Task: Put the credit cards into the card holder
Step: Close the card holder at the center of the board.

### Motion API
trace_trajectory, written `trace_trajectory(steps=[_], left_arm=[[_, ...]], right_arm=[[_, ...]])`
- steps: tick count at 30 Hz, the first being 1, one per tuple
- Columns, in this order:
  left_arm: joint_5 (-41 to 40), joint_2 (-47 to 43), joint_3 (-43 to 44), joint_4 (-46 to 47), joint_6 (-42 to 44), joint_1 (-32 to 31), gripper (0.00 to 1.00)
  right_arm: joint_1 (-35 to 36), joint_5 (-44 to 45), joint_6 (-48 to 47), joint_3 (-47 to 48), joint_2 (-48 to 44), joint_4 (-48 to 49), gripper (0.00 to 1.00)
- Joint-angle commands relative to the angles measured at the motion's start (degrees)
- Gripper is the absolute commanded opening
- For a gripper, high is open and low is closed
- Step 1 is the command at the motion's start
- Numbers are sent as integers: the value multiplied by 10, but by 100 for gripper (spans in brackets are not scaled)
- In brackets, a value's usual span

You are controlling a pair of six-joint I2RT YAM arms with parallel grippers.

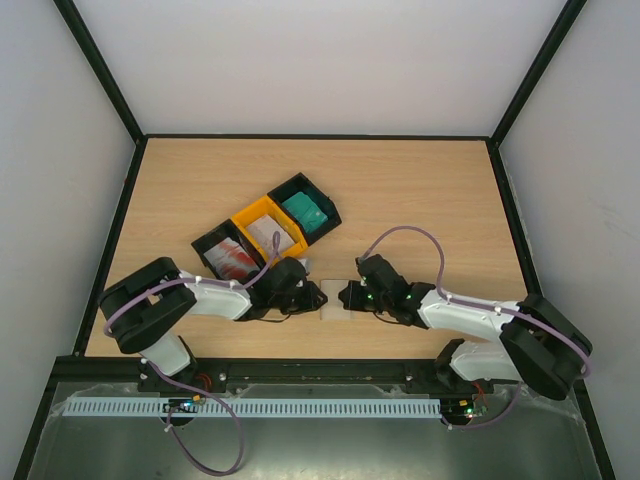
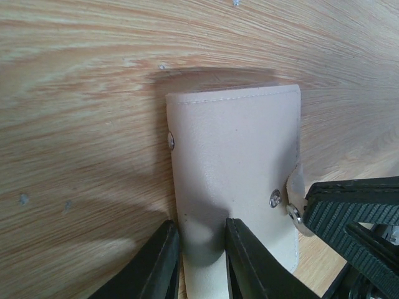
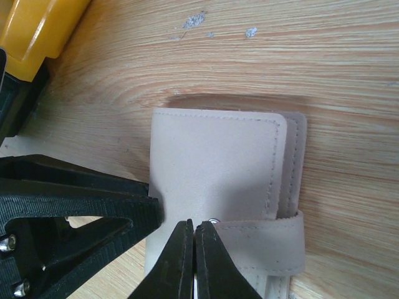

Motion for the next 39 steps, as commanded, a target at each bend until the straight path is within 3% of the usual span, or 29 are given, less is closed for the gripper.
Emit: trace_trajectory(steps=[1,26,39], left_arm=[[-13,14,-15,-24,-6,-7,23],[-9,27,-14,-17,-8,-10,24],[-10,26,-14,-18,-8,-10,24]], right_arm=[[-3,6,-12,-6,8,12,2],[-3,11,-11,-36,35,67,2],[-3,39,-6,-32,-13,83,2]])
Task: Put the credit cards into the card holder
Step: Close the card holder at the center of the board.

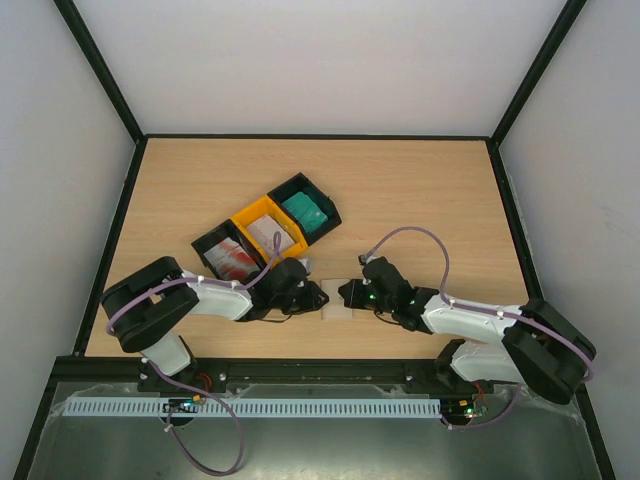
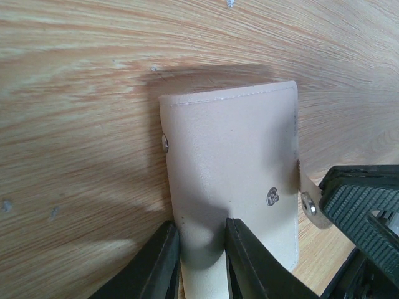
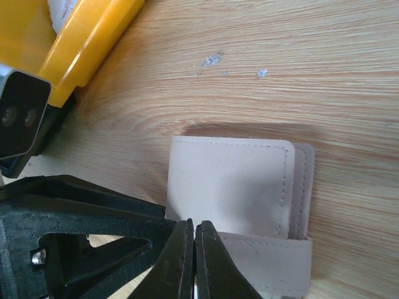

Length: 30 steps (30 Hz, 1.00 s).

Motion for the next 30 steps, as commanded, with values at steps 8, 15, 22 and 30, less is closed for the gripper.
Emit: trace_trajectory(steps=[8,15,22,30], left_arm=[[-5,18,-13,-35,3,-7,24],[-5,20,-12,-35,2,-7,24],[-5,20,-12,-35,3,-7,24],[-5,20,-12,-36,3,-7,24]], right_arm=[[-2,-10,-3,5,52,39,2],[-2,-20,5,-4,59,62,2],[-2,-25,13,-12,64,70,2],[-2,-26,39,-53,48,93,2]])
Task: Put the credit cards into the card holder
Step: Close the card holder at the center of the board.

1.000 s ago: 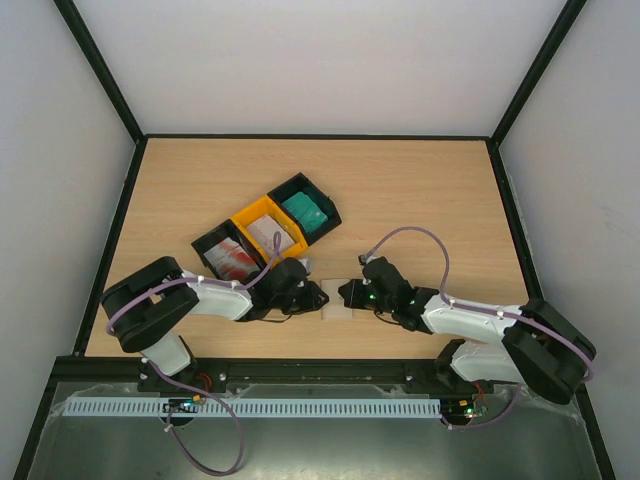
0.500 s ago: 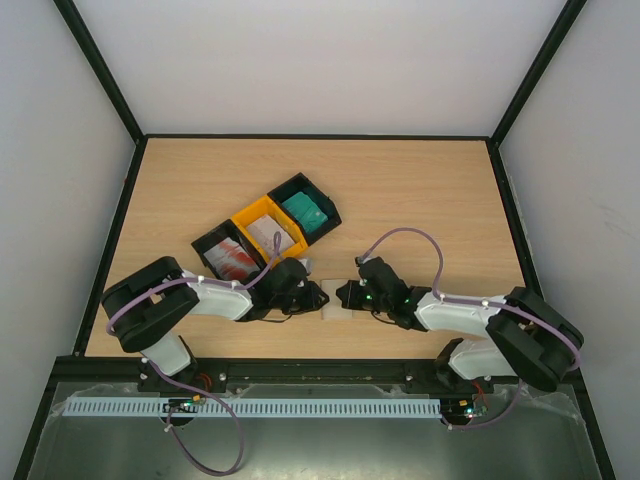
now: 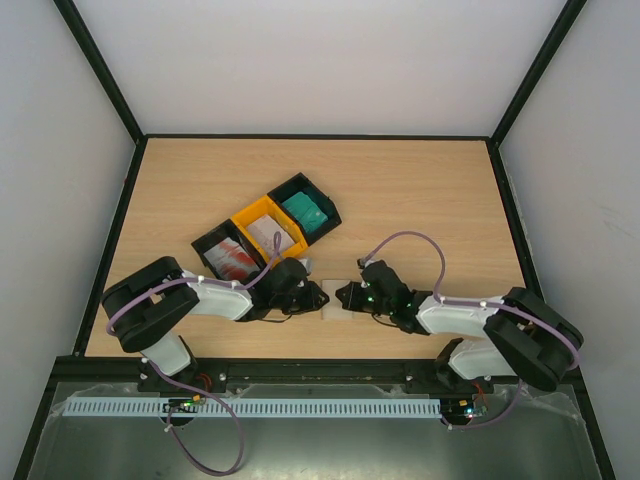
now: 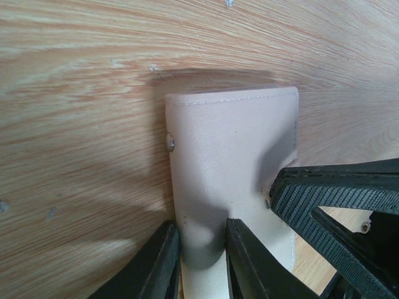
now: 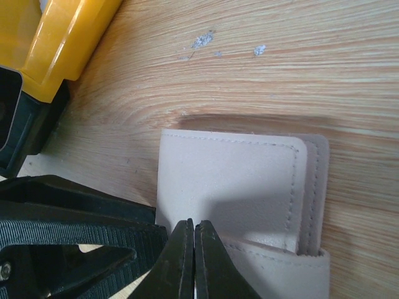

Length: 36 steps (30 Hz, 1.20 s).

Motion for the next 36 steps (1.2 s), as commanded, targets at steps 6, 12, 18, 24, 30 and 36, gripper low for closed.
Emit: trace_trajectory(steps=[6,12,18,24,30,36], left_arm=[[-6,21,-12,-36,3,-7,24],[-4,22,-12,-35,2,-8,24],[-2,25,-10,-33,2,-11,24],[-2,28,-11,-32,0,-11,24],[-2,27,-11,-33,1,-12,24],[-2,26,-11,-34,2,-12,24]], right_arm=[[-1,-10,30,-50,-8,35,2],[0,-18,47,-72,4,70,2],[0,-21,49,-99,12,103,2],[-1,-14,47,-104,27,112,2],[-1,-1,43,-67,14,89,2],[-1,-4,44,-44,5,78,2]])
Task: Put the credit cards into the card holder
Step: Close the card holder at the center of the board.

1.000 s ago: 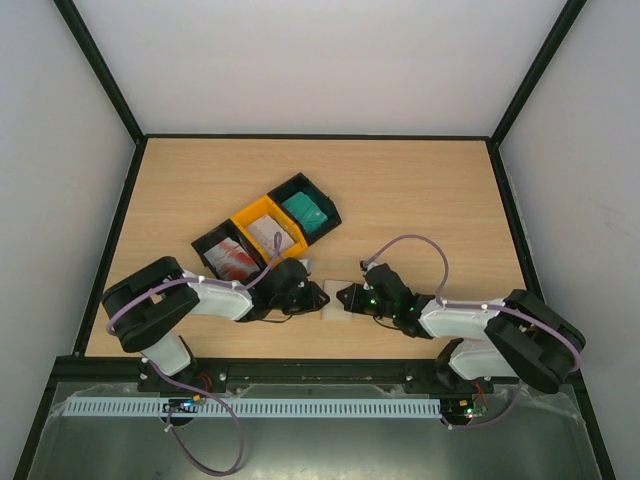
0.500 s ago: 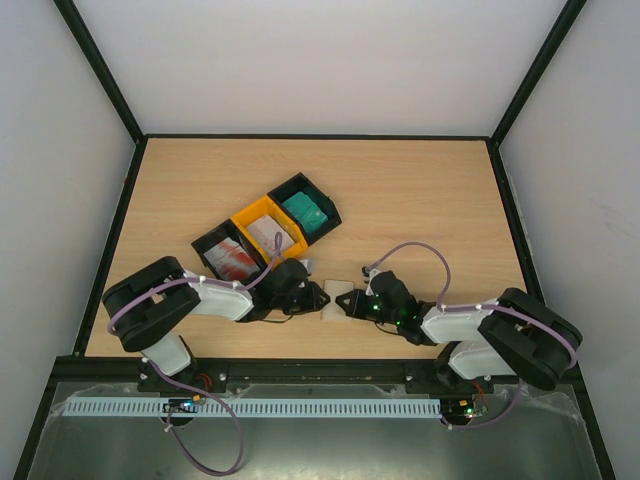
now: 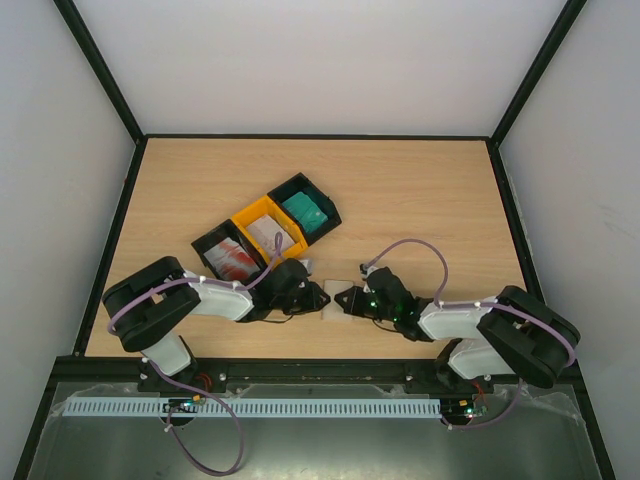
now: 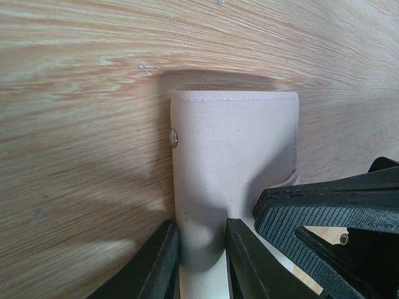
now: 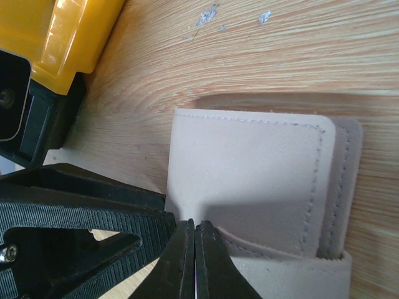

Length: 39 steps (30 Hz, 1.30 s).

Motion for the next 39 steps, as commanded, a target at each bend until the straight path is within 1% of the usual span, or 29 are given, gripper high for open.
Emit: trace_trajectory(steps=[1,11,17,22,25,28,31,39], left_arm=[[-1,22,-11,-43,2,-7,25],[0,22,-12,-42,4,-7,25],[2,22,-11,-42,4,-7,26],[6,24,-10,-39,4,-7,26],[8,24,-10,-37,6,-8,27],[8,24,-10,-38,5,-8,27],[8,25,-9,-37,5,-8,27],[8,26,-8,-36,4,-8,27]], right_arm=[[-1,25,-4,19,-10,-43,2],[0,26,-19,62,-30,-88,13],[-1,38,-27,79,-54,-127,16],[-1,79,-31,74,-97,-184,17],[0,86,-40,69,-112,-218,17],[0,75,-49,60,-116,-225,11],[0,61,-52,56,-111,-224,9],[-1,54,-53,50,-97,-228,9]])
